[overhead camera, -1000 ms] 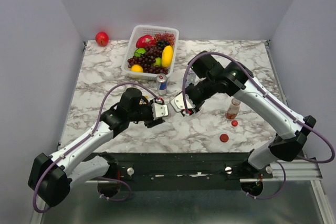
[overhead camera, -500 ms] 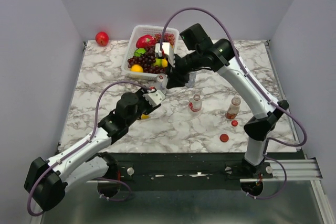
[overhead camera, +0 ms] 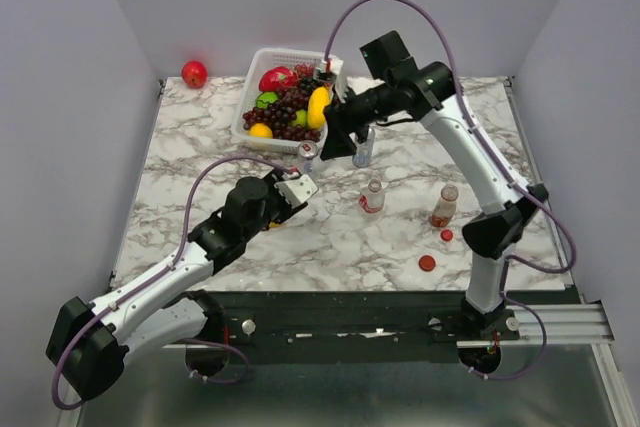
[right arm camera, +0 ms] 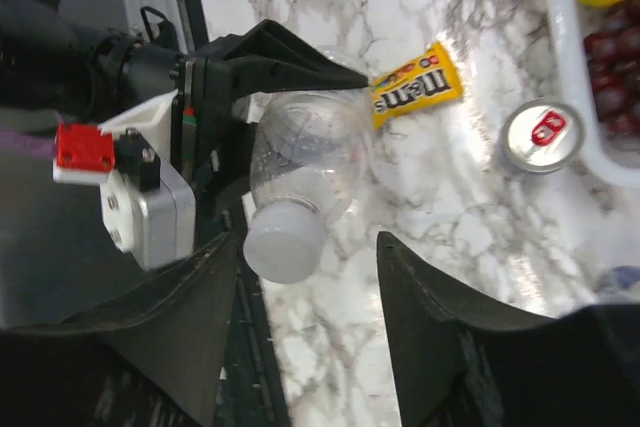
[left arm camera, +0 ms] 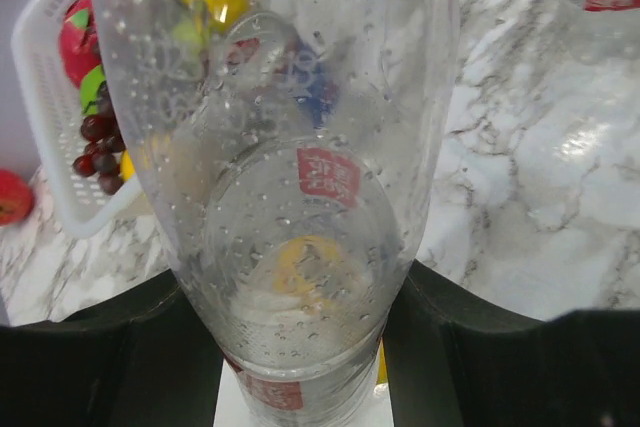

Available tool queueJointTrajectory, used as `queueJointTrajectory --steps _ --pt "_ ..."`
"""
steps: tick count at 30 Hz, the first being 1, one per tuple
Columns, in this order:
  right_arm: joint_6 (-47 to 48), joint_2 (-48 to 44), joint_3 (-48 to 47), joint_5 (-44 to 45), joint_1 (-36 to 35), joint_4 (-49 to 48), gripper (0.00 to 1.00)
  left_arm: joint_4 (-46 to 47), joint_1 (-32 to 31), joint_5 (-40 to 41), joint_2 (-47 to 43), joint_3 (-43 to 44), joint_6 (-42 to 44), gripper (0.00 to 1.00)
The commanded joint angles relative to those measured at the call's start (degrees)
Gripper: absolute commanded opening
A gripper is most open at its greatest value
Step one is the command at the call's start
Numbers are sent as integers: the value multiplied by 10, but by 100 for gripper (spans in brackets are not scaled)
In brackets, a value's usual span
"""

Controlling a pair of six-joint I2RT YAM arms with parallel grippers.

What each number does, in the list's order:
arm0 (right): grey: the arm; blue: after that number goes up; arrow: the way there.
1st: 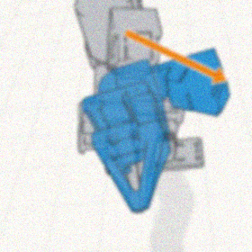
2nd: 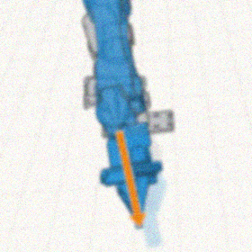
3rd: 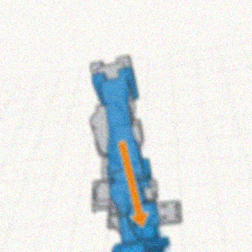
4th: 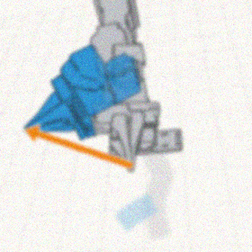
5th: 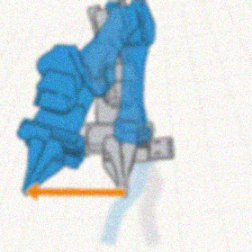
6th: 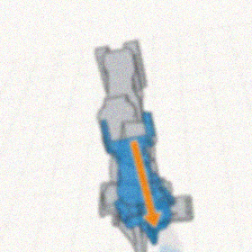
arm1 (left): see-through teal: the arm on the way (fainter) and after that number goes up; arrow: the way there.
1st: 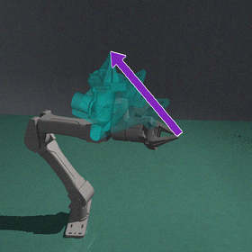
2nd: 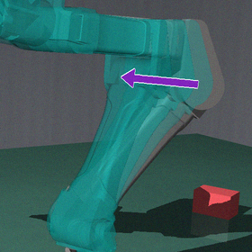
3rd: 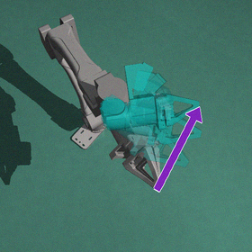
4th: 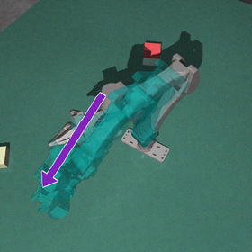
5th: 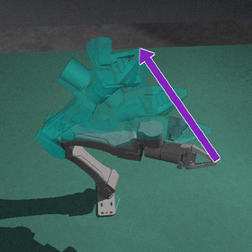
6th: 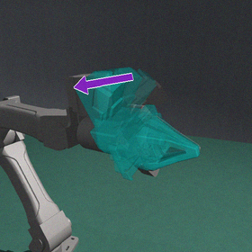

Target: Screw on the bottle caps

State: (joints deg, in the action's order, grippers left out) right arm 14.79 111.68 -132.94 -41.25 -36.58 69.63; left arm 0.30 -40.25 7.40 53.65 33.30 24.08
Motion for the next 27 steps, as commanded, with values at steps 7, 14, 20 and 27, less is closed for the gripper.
queueJointTrajectory --steps 7,14,20,27 --pt "443 -353 424 -7 -21 -128 73 -162 -1 -306 -11 47 59 0" --pt "509 -368 472 37 -76 -179 72 -195 -1 -338 19 77 122 0" --pt "524 -346 444 42 -96 -166 66 -195 -1 -346 29 90 149 0" --pt "557 -341 443 52 -107 -124 52 -188 -1 -346 26 88 140 0"
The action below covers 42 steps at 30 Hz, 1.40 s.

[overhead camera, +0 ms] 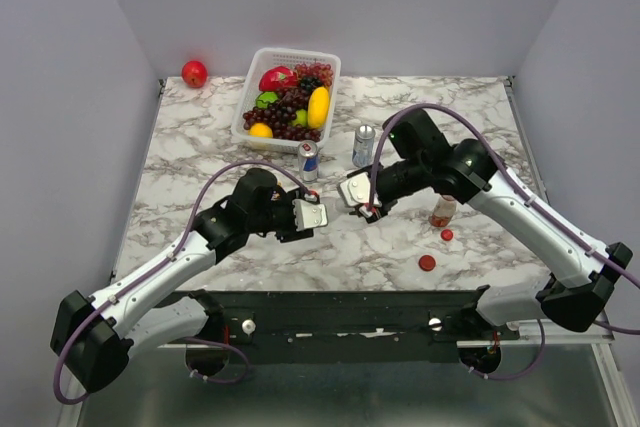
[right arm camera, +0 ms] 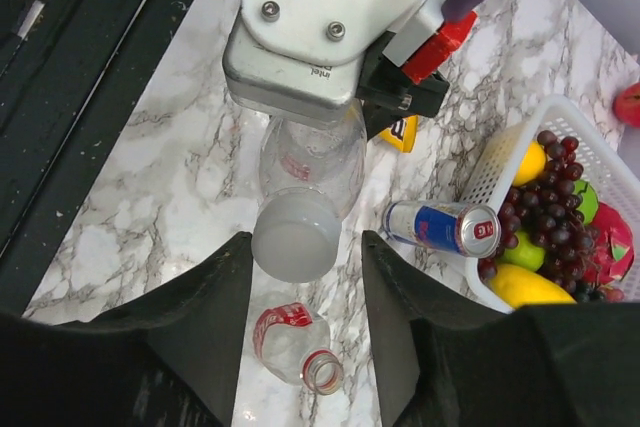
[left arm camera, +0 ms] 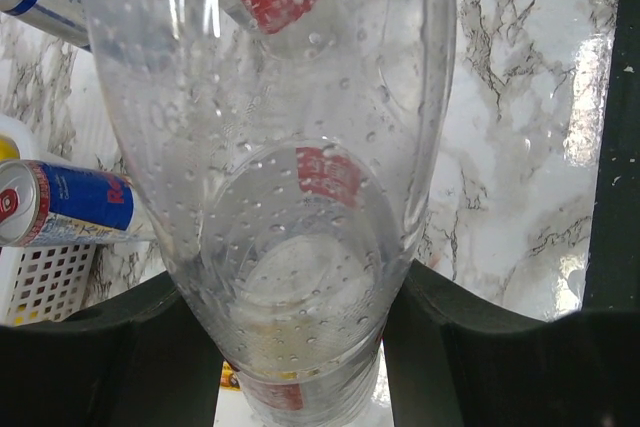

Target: Screw on the bottle caps

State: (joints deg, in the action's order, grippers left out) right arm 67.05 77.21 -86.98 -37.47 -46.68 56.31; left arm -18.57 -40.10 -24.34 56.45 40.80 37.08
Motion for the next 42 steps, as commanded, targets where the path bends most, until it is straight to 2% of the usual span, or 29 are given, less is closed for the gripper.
queueJointTrajectory --steps 1,4,6,8,11,12,13,15,17,18,20,24,26,27,28,29,30,32,33,34,35,37,39,42 --pt "34 4 -16 14 -6 11 51 5 -2 -28 -4 11 5 0" --pt "27 7 -17 15 -6 12 42 20 -2 -22 -2 12 -16 0" --pt "-4 16 -21 20 -6 2 33 37 -2 -11 0 11 -35 0" --pt "-49 36 -35 35 -7 -14 27 56 -2 9 0 12 -55 0" --pt "-160 72 -87 59 -6 -23 22 127 -6 94 -6 6 -105 0" --pt "-225 99 -104 63 -3 -23 19 162 -9 121 -8 4 -121 0" --pt "-259 116 -127 67 1 -23 18 178 -9 180 -6 5 -125 0" --pt "-356 165 -197 66 10 -7 10 217 -12 233 -3 9 -127 0" --pt "-416 201 -251 48 20 19 6 243 -17 313 2 11 -133 0" --pt "-483 220 -300 43 28 35 0 256 -19 331 7 13 -131 0" --pt "-553 247 -315 24 39 32 1 263 -21 372 11 19 -133 0" --pt "-701 265 -311 -25 69 11 0 269 -23 402 15 13 -140 0" --pt "-710 264 -314 -30 74 -1 1 265 -23 405 14 8 -155 0" --pt "-692 262 -324 -26 78 -11 20 245 -22 391 13 6 -171 0" --pt "-686 260 -344 -19 83 -18 34 232 -22 381 11 4 -179 0" --pt "-682 257 -356 -24 90 -26 45 220 -21 363 9 3 -194 0" --pt "-677 254 -365 -33 107 -46 54 196 -16 312 0 1 -216 0" --pt "-677 235 -341 -45 127 -84 58 172 -8 241 -12 -8 -237 0" --pt "-681 206 -313 -65 148 -155 60 155 3 192 -20 -10 -249 0" --pt "-677 185 -275 -86 155 -193 61 146 7 100 -23 -12 -269 0" --pt "-677 166 -206 -116 158 -230 63 140 8 71 -24 -12 -281 0" --pt "-627 117 -144 -138 159 -306 70 138 13 11 -23 -9 -327 0" --pt "-627 102 -96 -173 159 -337 73 149 15 -16 -17 -9 -352 0" --pt "-647 102 -78 -226 158 -342 74 163 23 -27 -10 -12 -368 0"
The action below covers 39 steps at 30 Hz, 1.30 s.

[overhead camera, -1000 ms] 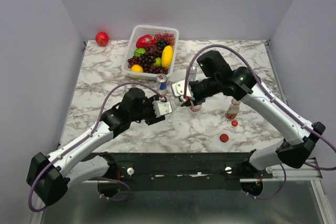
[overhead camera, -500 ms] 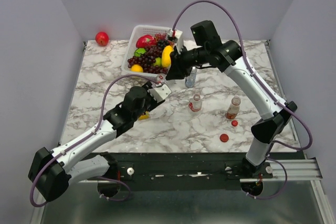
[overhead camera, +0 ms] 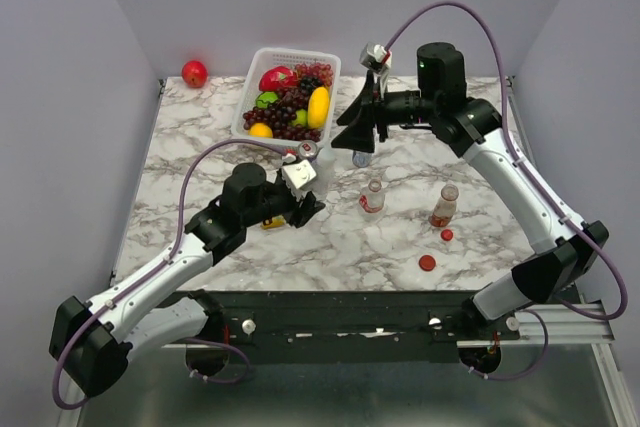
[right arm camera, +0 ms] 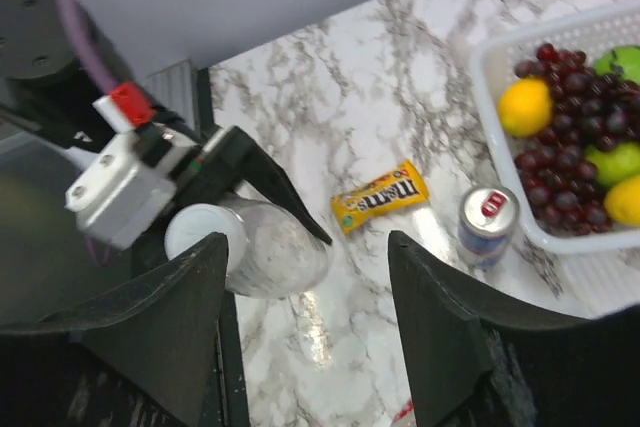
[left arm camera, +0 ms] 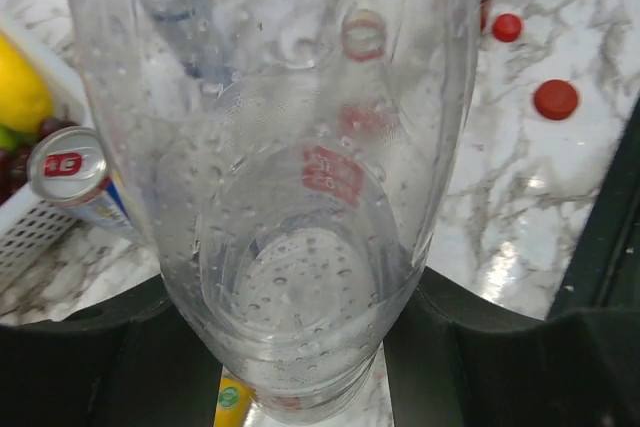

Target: Screw on the bottle caps

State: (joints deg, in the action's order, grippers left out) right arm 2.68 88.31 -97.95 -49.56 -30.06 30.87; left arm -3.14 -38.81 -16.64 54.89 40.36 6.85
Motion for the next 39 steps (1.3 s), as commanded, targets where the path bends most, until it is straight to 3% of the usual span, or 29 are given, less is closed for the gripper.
queueJointTrajectory --steps 1,8,17,23,26,28,29,30,31,34,36,39 --pt "-9 -10 42 -114 -8 -97 75 11 14 -110 7 -9 -67 0" --pt "-26 -17 71 -151 -18 -128 77 29 19 -119 17 -5 -83 0" --pt "-56 8 65 -135 -32 -137 73 57 21 -128 22 -1 -77 0" --pt "-67 27 58 -128 -45 -146 61 60 21 -124 23 1 -80 0" --pt "-74 29 60 -125 -45 -148 50 59 21 -123 22 2 -81 0" --pt "-76 28 58 -119 -45 -149 37 59 22 -117 22 1 -83 0" --pt "-76 28 51 -107 -45 -148 33 59 22 -114 23 1 -85 7" --pt "-68 27 46 -99 -45 -138 24 58 22 -110 24 2 -85 22" --pt "-61 27 38 -92 -42 -130 21 54 22 -102 26 4 -88 58" --pt "-37 27 -13 -60 -20 -88 17 39 24 -58 27 7 -89 91" --pt "9 32 -76 -35 -4 -33 16 19 26 -31 25 2 -80 99" --pt "63 66 -190 -5 33 61 15 -19 30 2 22 1 -33 99"
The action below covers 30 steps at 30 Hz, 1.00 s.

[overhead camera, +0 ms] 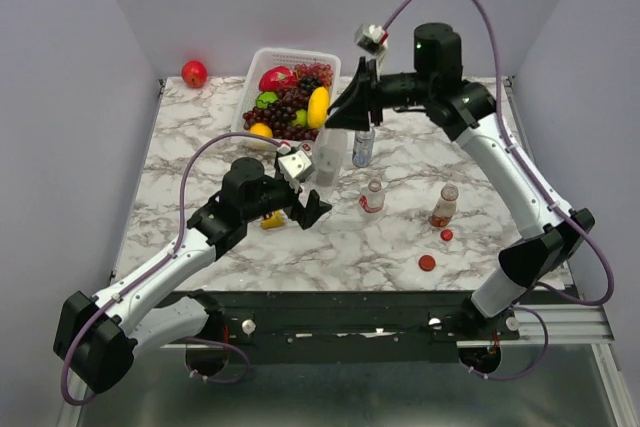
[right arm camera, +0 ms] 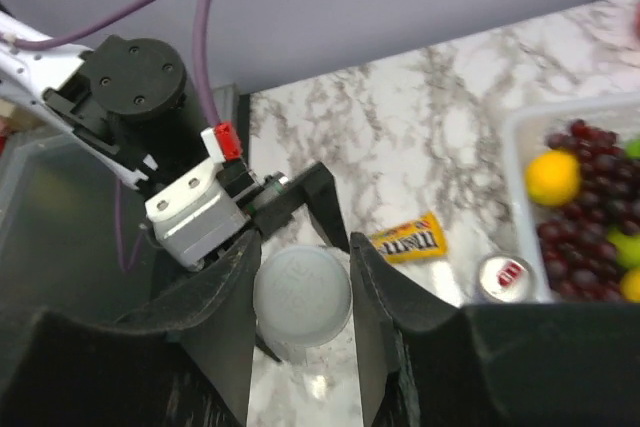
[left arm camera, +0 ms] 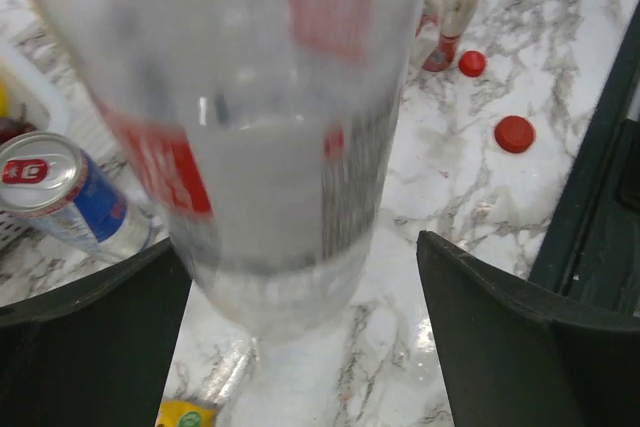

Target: Screw on the bottle caps

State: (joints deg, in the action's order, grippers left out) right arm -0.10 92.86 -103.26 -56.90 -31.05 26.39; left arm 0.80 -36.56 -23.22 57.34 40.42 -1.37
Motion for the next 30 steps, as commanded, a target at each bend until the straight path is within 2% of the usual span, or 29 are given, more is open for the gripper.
queueJointTrajectory --steps 1,6,14,19,22,30 --pt "95 36 -157 73 68 121 14 -63 9 74 -6 -3 56 99" --pt "138 46 -194 122 142 149 14 -96 18 105 -7 -7 91 99" --pt "194 36 -83 175 265 126 13 -164 18 111 11 29 152 99" --pt "218 26 -3 157 329 88 13 -200 18 128 24 40 183 99" --pt "235 15 54 138 343 48 13 -200 19 133 30 33 182 98" --pt "224 22 120 69 369 -19 17 -230 21 150 44 28 211 99"
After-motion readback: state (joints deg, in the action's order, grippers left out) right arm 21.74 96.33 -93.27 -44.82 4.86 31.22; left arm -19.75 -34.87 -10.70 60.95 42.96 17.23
